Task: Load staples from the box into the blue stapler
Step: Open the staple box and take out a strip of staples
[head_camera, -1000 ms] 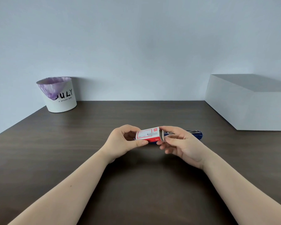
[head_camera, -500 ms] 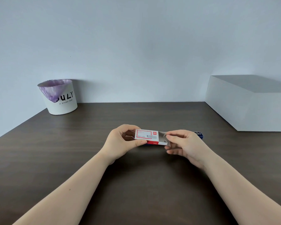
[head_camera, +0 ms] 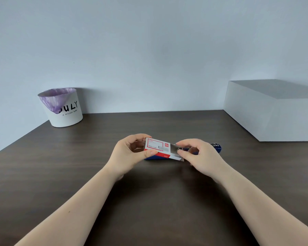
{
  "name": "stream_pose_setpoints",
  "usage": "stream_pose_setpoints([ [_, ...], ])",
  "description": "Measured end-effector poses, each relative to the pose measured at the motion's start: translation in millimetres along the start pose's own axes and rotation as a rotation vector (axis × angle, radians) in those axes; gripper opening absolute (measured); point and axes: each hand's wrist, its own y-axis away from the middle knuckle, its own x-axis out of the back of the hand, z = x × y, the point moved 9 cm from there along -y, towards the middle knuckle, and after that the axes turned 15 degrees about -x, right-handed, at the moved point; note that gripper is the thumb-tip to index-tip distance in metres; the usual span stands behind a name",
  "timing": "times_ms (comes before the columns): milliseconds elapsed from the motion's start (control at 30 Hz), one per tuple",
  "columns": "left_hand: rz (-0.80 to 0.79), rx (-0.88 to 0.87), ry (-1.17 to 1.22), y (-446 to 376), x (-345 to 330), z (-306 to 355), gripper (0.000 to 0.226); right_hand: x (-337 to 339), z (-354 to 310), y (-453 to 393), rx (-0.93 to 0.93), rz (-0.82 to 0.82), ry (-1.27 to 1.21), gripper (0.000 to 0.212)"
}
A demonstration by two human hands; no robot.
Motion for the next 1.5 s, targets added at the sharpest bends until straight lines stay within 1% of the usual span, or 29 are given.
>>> stream_pose_setpoints([
  [33, -0.002, 0.002, 0.001, 0.3, 1.1, -1.1, 0.043, 2.6, -7.8, 2.7, 0.082, 0.042, 0.105, 0.022],
  [67, -0.004, 0.004, 0.003, 0.4, 1.8, -2.2, 0.043, 3.2, -13.8, 5.2, 0.139, 0.058, 0.16, 0.021],
  [133, -0.014, 0.004, 0.011, 0.8, 2.0, -3.8, 0.042, 0.0, -19.4, 8.3, 0.199, 0.049, 0.226, 0.018],
  [267, -0.061, -0.001, 0.01, 1.0, -3.8, -4.9, 0.043, -13.8, -14.2, 5.8, 0.181, -0.029, 0.311, 0.017],
  [333, -0.087, -0.002, -0.008, 0.9, -6.7, -5.7, 0.044, -14.8, -13.6, 4.2, 0.168, -0.029, 0.307, 0.016],
  [567, -0.15, -0.011, -0.055, 2.2, -12.2, -5.3, 0.035, -18.4, -16.1, 3.6, 0.114, -0.057, 0.297, 0.011],
  [733, -0.159, -0.008, -0.068, 2.3, -11.4, -6.0, 0.035, -24.5, -19.0, 2.2, 0.16, -0.072, 0.36, 0.004],
  [800, -0.159, -0.003, -0.062, 3.0, -11.2, -6.4, 0.034, -26.9, -18.0, 1.5, 0.186, -0.072, 0.388, 0.011],
  [967, -0.153, 0.023, -0.055, 4.5, -9.0, -8.9, 0.034, -20.7, -17.4, 2.2, 0.191, -0.035, 0.346, 0.025],
  [1033, -0.133, 0.035, -0.038, 4.5, -5.7, -9.8, 0.036, -7.2, -19.3, 2.6, 0.163, 0.034, 0.243, 0.02],
  [1133, -0.094, 0.059, -0.005, 5.0, 0.1, -12.8, 0.039, 24.2, -11.7, 0.2, 0.046, 0.144, -0.209, 0.009],
  [1200, -0.079, 0.068, 0.019, 5.1, 1.2, -13.4, 0.038, 34.4, -2.2, -2.6, -0.02, 0.166, -0.418, 0.008],
  [1233, -0.067, 0.07, 0.033, 4.7, 1.8, -13.6, 0.04, 35.0, 3.5, -4.5, -0.062, 0.153, -0.494, 0.012],
  [1300, -0.029, 0.077, 0.071, 3.9, 4.6, -13.7, 0.045, 26.9, 17.2, -8.4, -0.186, 0.075, -0.624, 0.027],
  [1333, -0.009, 0.081, 0.09, 3.6, 6.4, -13.5, 0.045, 19.5, 21.9, -8.9, -0.251, 0.012, -0.664, 0.03],
  [1433, 0.021, 0.094, 0.124, 4.0, 9.1, -13.7, 0.046, -6.9, 22.7, -5.8, -0.344, -0.204, -0.63, 0.022],
  [1500, 0.02, 0.094, 0.128, 4.3, 8.5, -14.0, 0.045, -16.2, 18.6, -3.2, -0.339, -0.273, -0.614, 0.021],
])
